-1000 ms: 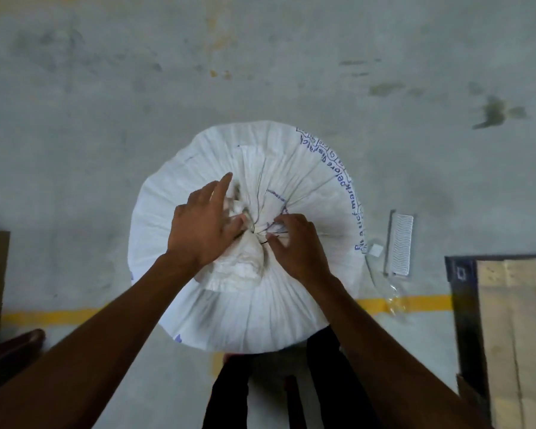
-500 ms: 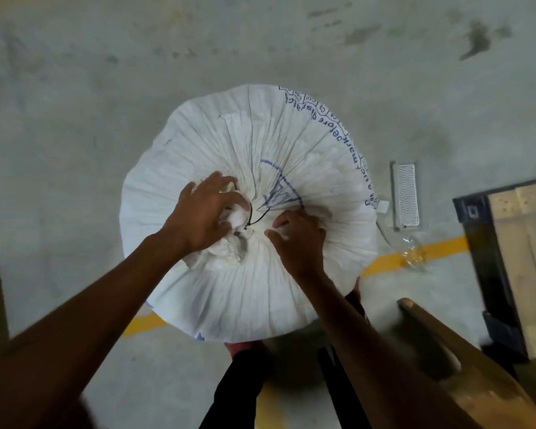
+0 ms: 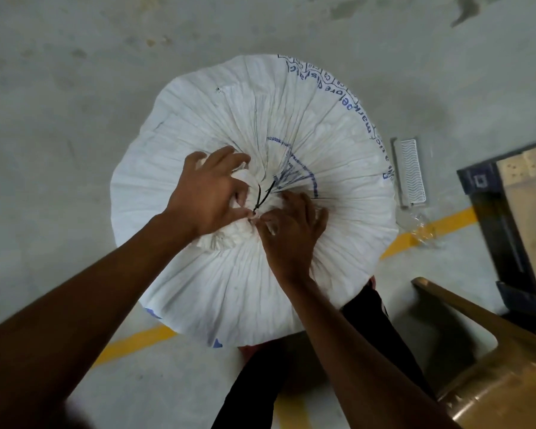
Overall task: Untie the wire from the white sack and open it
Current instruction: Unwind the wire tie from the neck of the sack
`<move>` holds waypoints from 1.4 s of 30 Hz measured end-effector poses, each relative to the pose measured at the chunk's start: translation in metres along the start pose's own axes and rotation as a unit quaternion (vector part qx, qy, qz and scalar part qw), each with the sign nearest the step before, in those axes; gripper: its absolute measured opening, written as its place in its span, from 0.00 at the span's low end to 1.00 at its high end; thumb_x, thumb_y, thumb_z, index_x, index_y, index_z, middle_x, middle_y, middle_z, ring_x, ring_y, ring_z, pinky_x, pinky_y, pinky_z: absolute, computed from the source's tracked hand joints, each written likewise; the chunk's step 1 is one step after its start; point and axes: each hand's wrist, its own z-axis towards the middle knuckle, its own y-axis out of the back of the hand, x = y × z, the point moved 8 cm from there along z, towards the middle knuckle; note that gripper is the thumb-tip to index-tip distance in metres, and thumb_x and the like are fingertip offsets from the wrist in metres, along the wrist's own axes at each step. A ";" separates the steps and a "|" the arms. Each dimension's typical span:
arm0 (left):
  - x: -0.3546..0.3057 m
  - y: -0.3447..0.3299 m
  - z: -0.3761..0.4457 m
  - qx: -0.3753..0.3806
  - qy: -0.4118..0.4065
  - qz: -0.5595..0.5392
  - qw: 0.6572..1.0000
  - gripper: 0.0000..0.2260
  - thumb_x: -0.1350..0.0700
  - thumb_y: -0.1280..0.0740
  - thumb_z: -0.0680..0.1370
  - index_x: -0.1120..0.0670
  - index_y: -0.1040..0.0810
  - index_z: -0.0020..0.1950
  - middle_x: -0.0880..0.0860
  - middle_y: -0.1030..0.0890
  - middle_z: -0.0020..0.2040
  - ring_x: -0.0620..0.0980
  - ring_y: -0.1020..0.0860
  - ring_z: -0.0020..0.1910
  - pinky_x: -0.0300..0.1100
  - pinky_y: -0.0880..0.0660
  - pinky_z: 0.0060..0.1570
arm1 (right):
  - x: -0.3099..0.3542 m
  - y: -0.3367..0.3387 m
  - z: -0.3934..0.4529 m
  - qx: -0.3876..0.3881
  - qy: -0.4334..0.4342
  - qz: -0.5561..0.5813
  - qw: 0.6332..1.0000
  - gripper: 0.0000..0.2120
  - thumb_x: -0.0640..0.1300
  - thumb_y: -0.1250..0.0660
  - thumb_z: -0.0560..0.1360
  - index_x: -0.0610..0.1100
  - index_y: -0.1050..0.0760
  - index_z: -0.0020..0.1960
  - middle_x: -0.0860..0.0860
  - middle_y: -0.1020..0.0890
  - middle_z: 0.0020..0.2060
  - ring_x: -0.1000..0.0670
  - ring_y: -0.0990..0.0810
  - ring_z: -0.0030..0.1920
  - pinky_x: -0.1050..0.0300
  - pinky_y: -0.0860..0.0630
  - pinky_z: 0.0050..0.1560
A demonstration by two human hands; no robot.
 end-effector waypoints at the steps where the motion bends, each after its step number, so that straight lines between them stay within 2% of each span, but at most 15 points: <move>1: 0.001 0.000 0.002 -0.011 -0.013 0.013 1.000 0.13 0.38 0.22 0.70 0.46 0.16 0.40 0.49 0.23 0.73 0.57 0.30 0.77 0.60 0.38 0.68 | -0.002 -0.001 0.003 -0.014 -0.008 0.006 1.000 0.09 0.59 0.25 0.72 0.55 0.17 0.40 0.54 0.21 0.68 0.44 0.33 0.77 0.30 0.48 0.76; 4: -0.002 0.005 0.012 -0.039 -0.082 0.033 0.995 0.13 0.44 0.22 0.71 0.46 0.18 0.52 0.49 0.21 0.69 0.58 0.27 0.72 0.59 0.38 0.64 | -0.005 -0.002 0.011 -0.043 -0.027 0.024 0.998 0.12 0.62 0.25 0.71 0.54 0.17 0.38 0.55 0.20 0.65 0.45 0.32 0.76 0.33 0.49 0.77; 7: -0.011 0.000 0.030 0.011 -0.153 0.055 0.987 0.21 0.48 0.29 0.73 0.43 0.19 0.66 0.47 0.20 0.70 0.58 0.26 0.72 0.59 0.37 0.61 | -0.007 -0.001 0.017 -0.059 -0.037 0.023 0.997 0.10 0.60 0.25 0.69 0.54 0.17 0.38 0.55 0.19 0.63 0.45 0.28 0.74 0.31 0.46 0.76; 10: -0.011 -0.008 0.041 0.067 -0.166 0.065 0.982 0.21 0.45 0.33 0.72 0.39 0.16 0.64 0.44 0.16 0.65 0.58 0.23 0.67 0.58 0.34 0.56 | -0.010 -0.003 0.017 -0.069 -0.040 0.018 0.997 0.09 0.57 0.22 0.67 0.53 0.17 0.37 0.54 0.18 0.62 0.44 0.26 0.72 0.30 0.43 0.75; 13: -0.010 -0.015 0.044 0.067 -0.159 0.047 0.984 0.17 0.42 0.35 0.74 0.40 0.17 0.61 0.41 0.15 0.61 0.56 0.23 0.63 0.54 0.37 0.54 | -0.011 -0.004 0.014 -0.082 -0.037 0.018 0.996 0.08 0.53 0.21 0.67 0.52 0.18 0.36 0.54 0.18 0.62 0.45 0.27 0.73 0.29 0.43 0.75; 17: -0.003 -0.027 0.045 0.069 -0.153 0.027 0.985 0.15 0.45 0.35 0.75 0.43 0.19 0.60 0.49 0.16 0.48 0.55 0.21 0.58 0.51 0.38 0.52 | -0.008 -0.011 0.012 -0.074 -0.037 0.044 0.996 0.05 0.50 0.22 0.69 0.54 0.17 0.37 0.54 0.19 0.62 0.46 0.29 0.74 0.30 0.46 0.77; 22: 0.014 -0.030 0.040 0.070 -0.129 -0.037 0.988 0.16 0.47 0.37 0.78 0.47 0.19 0.64 0.54 0.20 0.44 0.57 0.20 0.53 0.47 0.39 0.51 | 0.002 -0.018 0.008 -0.090 -0.042 0.085 0.991 0.01 0.51 0.26 0.69 0.57 0.16 0.40 0.54 0.20 0.64 0.45 0.31 0.76 0.28 0.48 0.77; 25: 0.015 -0.027 0.037 0.061 -0.106 -0.089 0.988 0.15 0.46 0.37 0.80 0.47 0.18 0.63 0.48 0.24 0.40 0.54 0.22 0.49 0.46 0.36 0.52 | 0.009 -0.023 0.006 -0.095 -0.065 0.105 0.988 0.08 0.56 0.32 0.70 0.55 0.16 0.42 0.53 0.21 0.67 0.44 0.32 0.77 0.30 0.51 0.78; 28: 0.013 -0.027 0.033 0.053 -0.100 -0.103 0.988 0.15 0.45 0.37 0.79 0.46 0.17 0.62 0.46 0.27 0.36 0.50 0.25 0.44 0.49 0.31 0.52 | 0.006 -0.028 0.009 -0.093 -0.102 0.147 0.980 0.06 0.56 0.27 0.71 0.54 0.16 0.40 0.54 0.21 0.67 0.46 0.34 0.79 0.35 0.54 0.79; 30: 0.012 -0.024 0.031 0.053 -0.101 -0.105 0.988 0.16 0.44 0.37 0.78 0.45 0.17 0.61 0.43 0.25 0.37 0.51 0.23 0.47 0.50 0.31 0.54 | 0.002 -0.030 0.011 -0.077 -0.105 0.198 0.972 0.07 0.54 0.26 0.71 0.52 0.16 0.39 0.54 0.20 0.67 0.46 0.35 0.79 0.37 0.54 0.79; 32: 0.011 -0.022 0.031 0.057 -0.102 -0.110 0.987 0.15 0.41 0.36 0.79 0.43 0.17 0.61 0.41 0.17 0.48 0.50 0.21 0.53 0.52 0.29 0.58 | 0.000 -0.027 0.011 -0.083 -0.061 0.216 0.971 0.08 0.54 0.29 0.73 0.51 0.17 0.39 0.51 0.19 0.66 0.42 0.32 0.77 0.34 0.47 0.77; 34: 0.009 -0.023 0.030 0.058 -0.108 -0.108 0.987 0.14 0.39 0.37 0.80 0.41 0.19 0.60 0.41 0.16 0.58 0.50 0.21 0.58 0.53 0.30 0.59 | -0.003 -0.024 0.010 -0.087 -0.017 0.220 0.971 0.10 0.54 0.31 0.75 0.49 0.18 0.41 0.49 0.19 0.65 0.40 0.31 0.76 0.32 0.42 0.74; 38: 0.010 -0.034 0.031 0.050 -0.080 -0.118 0.989 0.13 0.40 0.39 0.82 0.45 0.22 0.59 0.42 0.18 0.57 0.51 0.22 0.58 0.50 0.34 0.57 | -0.012 -0.021 0.011 -0.068 -0.008 0.265 0.962 0.12 0.51 0.33 0.75 0.46 0.16 0.41 0.48 0.19 0.64 0.38 0.29 0.74 0.35 0.38 0.73; 40: 0.011 -0.037 0.031 0.042 -0.059 -0.136 0.988 0.14 0.41 0.41 0.83 0.47 0.23 0.59 0.43 0.18 0.56 0.51 0.21 0.56 0.49 0.36 0.56 | -0.017 -0.018 0.009 -0.068 0.004 0.300 0.952 0.07 0.49 0.32 0.76 0.48 0.18 0.42 0.51 0.21 0.65 0.39 0.29 0.73 0.30 0.31 0.67; 42: 0.011 -0.038 0.031 0.037 -0.042 -0.151 0.987 0.13 0.42 0.42 0.83 0.47 0.24 0.58 0.44 0.17 0.56 0.51 0.21 0.56 0.49 0.36 0.58 | -0.018 -0.016 0.007 -0.044 0.007 0.337 0.940 0.03 0.46 0.33 0.76 0.52 0.21 0.45 0.51 0.24 0.66 0.37 0.27 0.71 0.33 0.25 0.63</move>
